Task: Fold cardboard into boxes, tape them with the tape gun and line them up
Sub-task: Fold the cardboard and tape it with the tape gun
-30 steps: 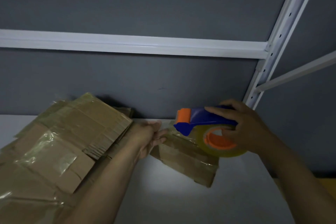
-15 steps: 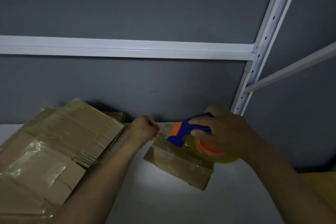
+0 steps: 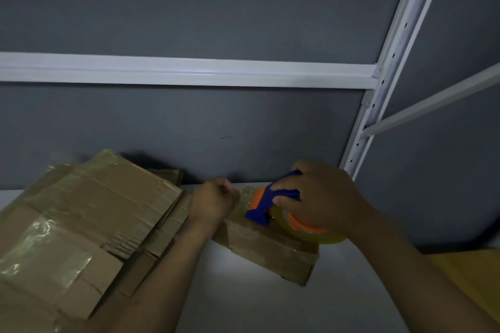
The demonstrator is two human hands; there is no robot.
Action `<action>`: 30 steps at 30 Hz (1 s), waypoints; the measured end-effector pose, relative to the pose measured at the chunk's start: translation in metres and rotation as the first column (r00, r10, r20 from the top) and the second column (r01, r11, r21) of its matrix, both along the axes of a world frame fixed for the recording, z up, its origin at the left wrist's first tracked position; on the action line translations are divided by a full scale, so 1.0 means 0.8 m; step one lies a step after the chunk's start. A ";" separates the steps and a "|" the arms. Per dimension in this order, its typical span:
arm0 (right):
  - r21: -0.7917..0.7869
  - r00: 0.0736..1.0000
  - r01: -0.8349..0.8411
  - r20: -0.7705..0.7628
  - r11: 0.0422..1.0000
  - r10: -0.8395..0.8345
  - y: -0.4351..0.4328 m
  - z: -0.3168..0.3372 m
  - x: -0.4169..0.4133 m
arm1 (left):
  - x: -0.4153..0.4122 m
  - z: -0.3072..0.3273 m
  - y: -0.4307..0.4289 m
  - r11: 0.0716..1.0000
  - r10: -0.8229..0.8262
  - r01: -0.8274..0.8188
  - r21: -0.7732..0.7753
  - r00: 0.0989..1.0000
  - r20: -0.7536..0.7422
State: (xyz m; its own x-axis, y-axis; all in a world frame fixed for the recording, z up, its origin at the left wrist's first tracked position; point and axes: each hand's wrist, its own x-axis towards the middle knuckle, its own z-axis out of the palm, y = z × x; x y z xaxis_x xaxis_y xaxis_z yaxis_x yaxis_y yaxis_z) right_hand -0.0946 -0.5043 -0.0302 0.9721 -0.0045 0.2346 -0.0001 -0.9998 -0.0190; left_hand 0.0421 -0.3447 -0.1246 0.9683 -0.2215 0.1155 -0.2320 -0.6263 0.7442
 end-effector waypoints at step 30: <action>-0.024 0.996 -0.027 -0.085 0.999 0.025 -0.008 0.007 0.003 | -0.001 -0.011 0.018 0.617 -0.731 0.709 0.342 0.677 -0.086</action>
State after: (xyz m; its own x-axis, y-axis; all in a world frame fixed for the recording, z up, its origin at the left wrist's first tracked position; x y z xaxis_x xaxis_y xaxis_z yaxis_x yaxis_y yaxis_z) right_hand -0.0918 -0.5108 -0.0243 0.9882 0.0255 0.1509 0.0250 -0.9997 0.0051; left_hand 0.0412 -0.3306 -0.1331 0.4758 -0.8781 -0.0510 -0.7477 -0.4343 0.5023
